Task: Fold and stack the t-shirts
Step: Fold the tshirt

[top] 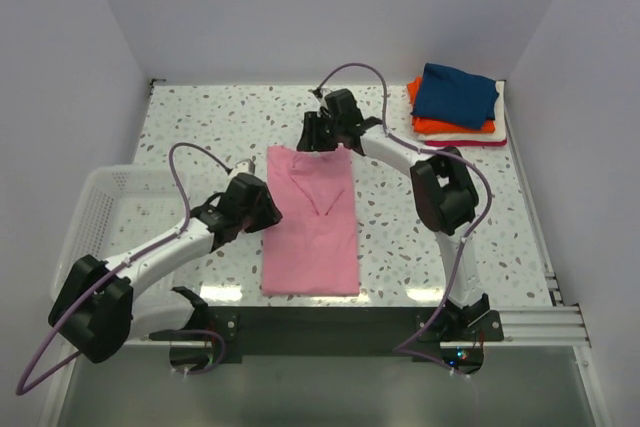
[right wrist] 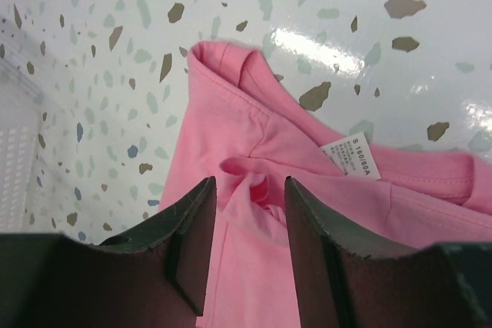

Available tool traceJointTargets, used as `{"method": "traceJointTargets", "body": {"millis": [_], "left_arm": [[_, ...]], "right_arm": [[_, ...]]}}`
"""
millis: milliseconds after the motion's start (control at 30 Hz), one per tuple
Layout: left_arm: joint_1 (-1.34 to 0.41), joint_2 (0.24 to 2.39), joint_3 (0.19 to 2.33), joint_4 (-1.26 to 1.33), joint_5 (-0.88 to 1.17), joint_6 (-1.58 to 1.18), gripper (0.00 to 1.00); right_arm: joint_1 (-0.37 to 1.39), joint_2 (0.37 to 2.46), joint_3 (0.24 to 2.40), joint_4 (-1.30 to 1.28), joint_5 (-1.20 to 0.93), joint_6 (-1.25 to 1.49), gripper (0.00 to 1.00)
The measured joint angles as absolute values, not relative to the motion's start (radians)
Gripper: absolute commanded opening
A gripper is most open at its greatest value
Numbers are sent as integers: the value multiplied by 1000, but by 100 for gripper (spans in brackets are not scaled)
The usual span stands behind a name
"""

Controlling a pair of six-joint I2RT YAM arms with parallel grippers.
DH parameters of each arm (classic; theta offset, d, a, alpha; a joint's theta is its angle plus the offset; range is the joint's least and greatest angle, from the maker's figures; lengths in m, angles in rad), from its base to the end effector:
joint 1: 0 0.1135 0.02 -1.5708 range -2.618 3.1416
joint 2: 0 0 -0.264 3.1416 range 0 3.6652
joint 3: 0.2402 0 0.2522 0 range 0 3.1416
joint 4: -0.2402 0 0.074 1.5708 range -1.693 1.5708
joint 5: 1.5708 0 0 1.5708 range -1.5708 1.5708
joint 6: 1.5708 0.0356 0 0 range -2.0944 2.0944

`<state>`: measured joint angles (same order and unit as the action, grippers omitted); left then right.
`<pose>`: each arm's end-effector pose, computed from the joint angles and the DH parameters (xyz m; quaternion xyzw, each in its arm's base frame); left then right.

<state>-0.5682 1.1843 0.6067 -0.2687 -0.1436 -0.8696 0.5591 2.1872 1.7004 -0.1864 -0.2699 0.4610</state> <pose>0.1973 -0.1199 0.1927 -0.1652 0.9183 -0.1823 0.3102 0.4204 0.2742 0.1998 -0.1021 0.8888 0.3157 0.3160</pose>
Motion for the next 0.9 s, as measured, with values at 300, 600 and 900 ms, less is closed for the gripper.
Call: {"method": "traceJointTargets", "body": {"millis": [300, 600, 900], "left_arm": [[-563, 1203, 607, -260, -137, -870, 48], [-563, 1218, 607, -250, -133, -870, 48], [-563, 1218, 607, -249, -133, -870, 48]], "right_arm": [[562, 2240, 1755, -221, -253, 405, 38], [585, 2275, 1755, -255, -253, 387, 36], [590, 2275, 1755, -254, -253, 385, 36]]}}
